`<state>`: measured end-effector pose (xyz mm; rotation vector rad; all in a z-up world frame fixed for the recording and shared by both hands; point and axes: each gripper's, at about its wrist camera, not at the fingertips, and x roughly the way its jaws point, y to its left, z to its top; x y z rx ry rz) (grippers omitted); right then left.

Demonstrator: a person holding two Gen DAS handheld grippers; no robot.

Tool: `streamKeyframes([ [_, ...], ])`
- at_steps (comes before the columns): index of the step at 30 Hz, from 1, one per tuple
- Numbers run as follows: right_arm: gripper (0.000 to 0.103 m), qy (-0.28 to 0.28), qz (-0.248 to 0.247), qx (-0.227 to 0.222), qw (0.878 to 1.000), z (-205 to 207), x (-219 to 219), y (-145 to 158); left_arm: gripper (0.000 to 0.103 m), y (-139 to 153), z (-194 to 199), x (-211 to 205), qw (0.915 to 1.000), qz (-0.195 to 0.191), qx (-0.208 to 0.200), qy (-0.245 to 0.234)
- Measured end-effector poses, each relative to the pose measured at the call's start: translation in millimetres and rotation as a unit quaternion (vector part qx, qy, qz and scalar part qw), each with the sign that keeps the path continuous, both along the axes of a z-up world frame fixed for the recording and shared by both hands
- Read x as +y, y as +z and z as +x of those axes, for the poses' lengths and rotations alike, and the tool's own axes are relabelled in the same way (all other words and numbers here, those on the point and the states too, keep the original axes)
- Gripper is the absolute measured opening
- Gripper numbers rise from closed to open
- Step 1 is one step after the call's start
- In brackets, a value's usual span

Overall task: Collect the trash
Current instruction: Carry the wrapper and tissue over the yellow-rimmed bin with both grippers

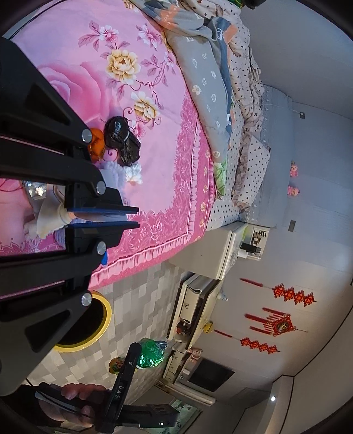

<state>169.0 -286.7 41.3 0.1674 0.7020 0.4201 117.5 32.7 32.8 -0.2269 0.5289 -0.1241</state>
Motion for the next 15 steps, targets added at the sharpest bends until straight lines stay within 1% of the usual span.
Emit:
streamKeyframes([
  [11, 0.046, -0.045, 0.007, -0.017, 0.999, -7.4, -53.0, 13.2, 0.004, 35.9, 31.0, -82.3, 0.9975, 0.013, -0.018, -0.067],
  [15, 0.046, -0.064, 0.006, -0.020, 0.998, -7.4, -72.0, 17.7, 0.004, 44.5, 45.0, -110.2, 0.9957, 0.011, -0.022, -0.089],
])
